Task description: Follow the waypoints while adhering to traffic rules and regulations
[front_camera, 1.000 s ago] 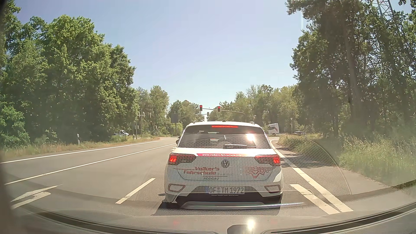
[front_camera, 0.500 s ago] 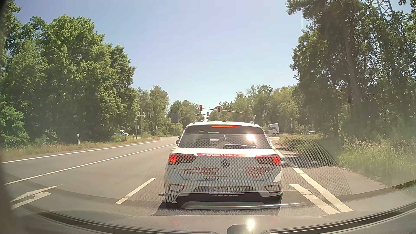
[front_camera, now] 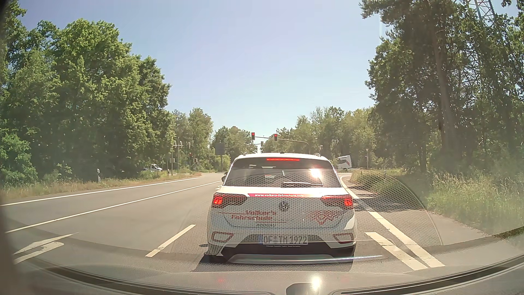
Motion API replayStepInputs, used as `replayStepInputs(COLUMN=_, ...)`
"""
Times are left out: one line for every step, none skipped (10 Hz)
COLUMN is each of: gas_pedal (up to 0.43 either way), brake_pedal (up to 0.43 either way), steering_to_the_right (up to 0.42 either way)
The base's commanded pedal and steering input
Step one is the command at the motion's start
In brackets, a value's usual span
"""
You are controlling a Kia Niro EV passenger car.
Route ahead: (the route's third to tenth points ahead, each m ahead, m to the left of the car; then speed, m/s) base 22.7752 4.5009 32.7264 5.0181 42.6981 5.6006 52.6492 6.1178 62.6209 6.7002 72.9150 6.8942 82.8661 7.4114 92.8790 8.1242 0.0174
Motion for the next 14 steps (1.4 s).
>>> replayStepInputs(gas_pedal=0.0, brake_pedal=0.274, steering_to_the_right=-0.003)
replayStepInputs(gas_pedal=0.0, brake_pedal=0.274, steering_to_the_right=-0.003)
replayStepInputs(gas_pedal=0.0, brake_pedal=0.274, steering_to_the_right=-0.003)
replayStepInputs(gas_pedal=0.0, brake_pedal=0.274, steering_to_the_right=-0.003)
replayStepInputs(gas_pedal=0.0, brake_pedal=0.274, steering_to_the_right=-0.003)
replayStepInputs(gas_pedal=0.0, brake_pedal=0.274, steering_to_the_right=-0.003)
replayStepInputs(gas_pedal=0.0, brake_pedal=0.274, steering_to_the_right=-0.003)
replayStepInputs(gas_pedal=0.0, brake_pedal=0.274, steering_to_the_right=-0.003)
replayStepInputs(gas_pedal=0.0, brake_pedal=0.274, steering_to_the_right=-0.003)
replayStepInputs(gas_pedal=0.0, brake_pedal=0.274, steering_to_the_right=-0.003)
replayStepInputs(gas_pedal=0.0, brake_pedal=0.274, steering_to_the_right=-0.004)
replayStepInputs(gas_pedal=0.0, brake_pedal=0.274, steering_to_the_right=-0.003)
replayStepInputs(gas_pedal=0.0, brake_pedal=0.274, steering_to_the_right=-0.003)
replayStepInputs(gas_pedal=0.0, brake_pedal=0.274, steering_to_the_right=-0.004)
